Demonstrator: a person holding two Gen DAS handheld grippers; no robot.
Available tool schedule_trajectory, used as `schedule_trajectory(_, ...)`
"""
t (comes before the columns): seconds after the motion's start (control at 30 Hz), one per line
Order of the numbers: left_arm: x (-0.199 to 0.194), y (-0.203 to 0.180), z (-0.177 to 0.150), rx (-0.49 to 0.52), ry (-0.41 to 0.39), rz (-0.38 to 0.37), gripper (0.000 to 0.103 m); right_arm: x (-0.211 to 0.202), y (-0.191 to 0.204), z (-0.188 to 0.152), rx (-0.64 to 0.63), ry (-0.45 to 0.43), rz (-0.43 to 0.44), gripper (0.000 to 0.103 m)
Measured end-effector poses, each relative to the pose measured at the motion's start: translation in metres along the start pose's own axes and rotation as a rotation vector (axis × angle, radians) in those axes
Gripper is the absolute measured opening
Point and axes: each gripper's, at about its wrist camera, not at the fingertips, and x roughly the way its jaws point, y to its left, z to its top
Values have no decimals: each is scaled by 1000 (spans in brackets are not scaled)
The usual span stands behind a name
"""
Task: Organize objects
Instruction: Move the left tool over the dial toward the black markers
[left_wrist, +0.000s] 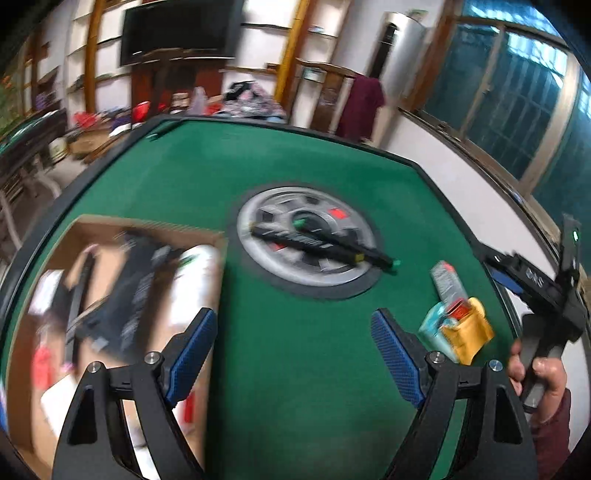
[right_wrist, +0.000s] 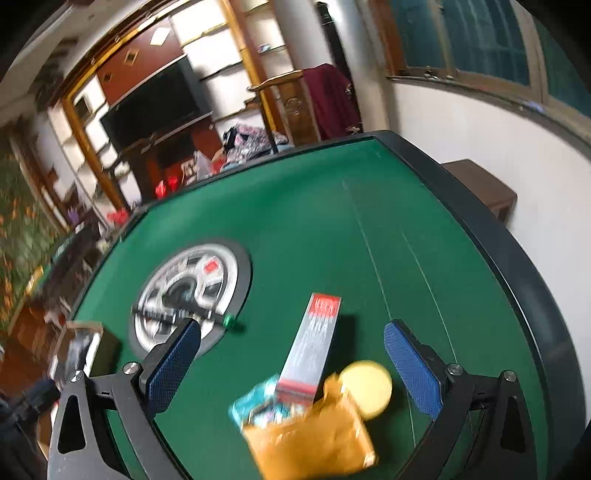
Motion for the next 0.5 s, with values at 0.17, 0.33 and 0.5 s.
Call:
schedule_trajectory(0.17, 51, -43, 35, 99, -35, 140, 85, 13, -20, 26, 40, -47, 18, 101)
schedule_trajectory(0.33, 103, -61, 64, 46, -107, 175, 85, 13, -41, 22, 59, -61, -10, 102)
schedule_trajectory(0.5, 142, -28, 88, -63, -20, 171, 85, 14, -59, 24, 135, -67, -16, 102)
